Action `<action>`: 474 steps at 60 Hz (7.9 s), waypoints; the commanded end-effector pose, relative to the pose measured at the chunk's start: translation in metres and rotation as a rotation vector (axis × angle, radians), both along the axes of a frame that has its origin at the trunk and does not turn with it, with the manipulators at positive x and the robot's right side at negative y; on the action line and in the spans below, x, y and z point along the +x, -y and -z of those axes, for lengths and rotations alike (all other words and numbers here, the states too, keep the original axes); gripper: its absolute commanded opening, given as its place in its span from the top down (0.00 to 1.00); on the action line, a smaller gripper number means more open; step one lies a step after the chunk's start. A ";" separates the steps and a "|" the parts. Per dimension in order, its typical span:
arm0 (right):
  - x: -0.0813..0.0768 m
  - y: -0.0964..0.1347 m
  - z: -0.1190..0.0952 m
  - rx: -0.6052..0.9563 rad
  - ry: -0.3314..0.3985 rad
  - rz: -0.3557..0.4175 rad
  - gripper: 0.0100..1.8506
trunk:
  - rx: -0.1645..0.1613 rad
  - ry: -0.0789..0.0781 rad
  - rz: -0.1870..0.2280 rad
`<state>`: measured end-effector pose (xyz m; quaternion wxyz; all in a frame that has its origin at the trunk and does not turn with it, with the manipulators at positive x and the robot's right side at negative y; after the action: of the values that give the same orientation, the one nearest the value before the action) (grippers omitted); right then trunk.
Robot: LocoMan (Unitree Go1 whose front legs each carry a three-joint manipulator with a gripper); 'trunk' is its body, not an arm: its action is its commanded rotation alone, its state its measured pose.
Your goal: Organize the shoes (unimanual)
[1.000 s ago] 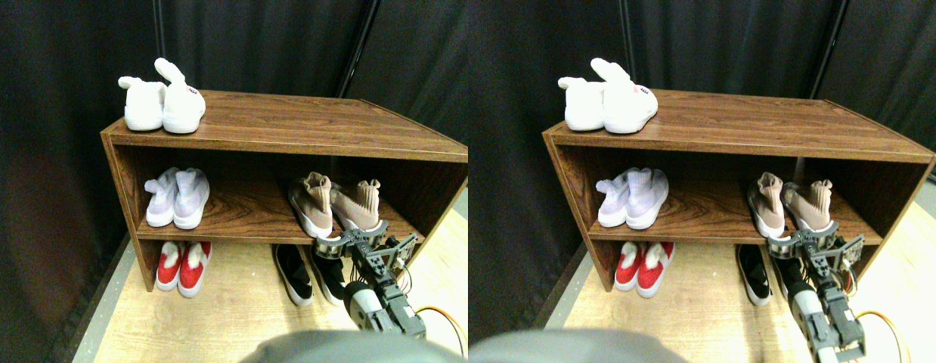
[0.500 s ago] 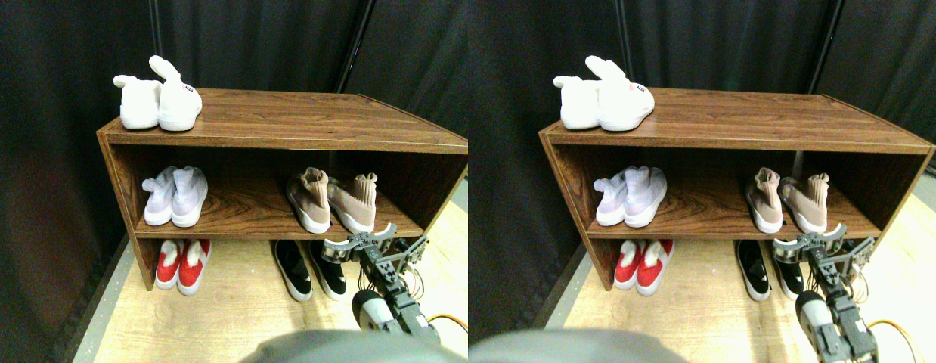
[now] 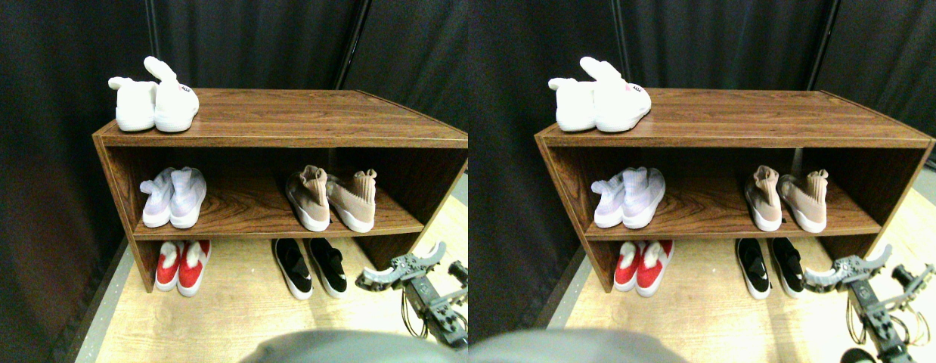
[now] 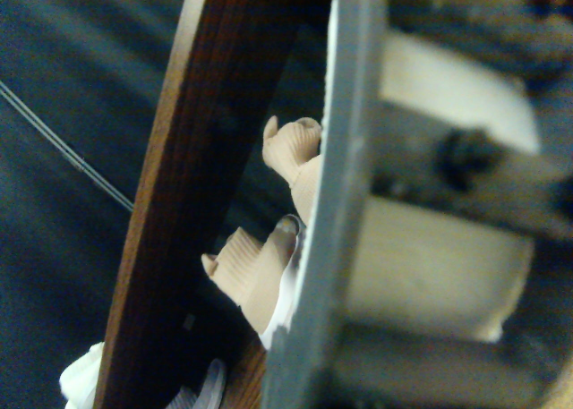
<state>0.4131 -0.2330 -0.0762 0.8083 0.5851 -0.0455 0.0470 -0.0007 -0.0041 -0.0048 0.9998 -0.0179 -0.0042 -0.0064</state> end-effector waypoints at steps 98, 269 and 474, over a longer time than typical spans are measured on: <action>0.099 0.046 -0.005 -0.043 -0.039 0.266 0.97 | -0.067 0.002 -0.057; 0.021 0.060 0.094 0.198 -0.148 0.051 0.97 | -0.057 -0.079 -0.042; 0.089 0.035 0.154 0.207 -0.265 0.254 0.97 | -0.088 -0.078 -0.079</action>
<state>0.4983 -0.2653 -0.2356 0.7428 0.6521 0.0001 -0.1517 -0.0029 -0.0065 -0.0026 0.9980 -0.0484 0.0271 0.0309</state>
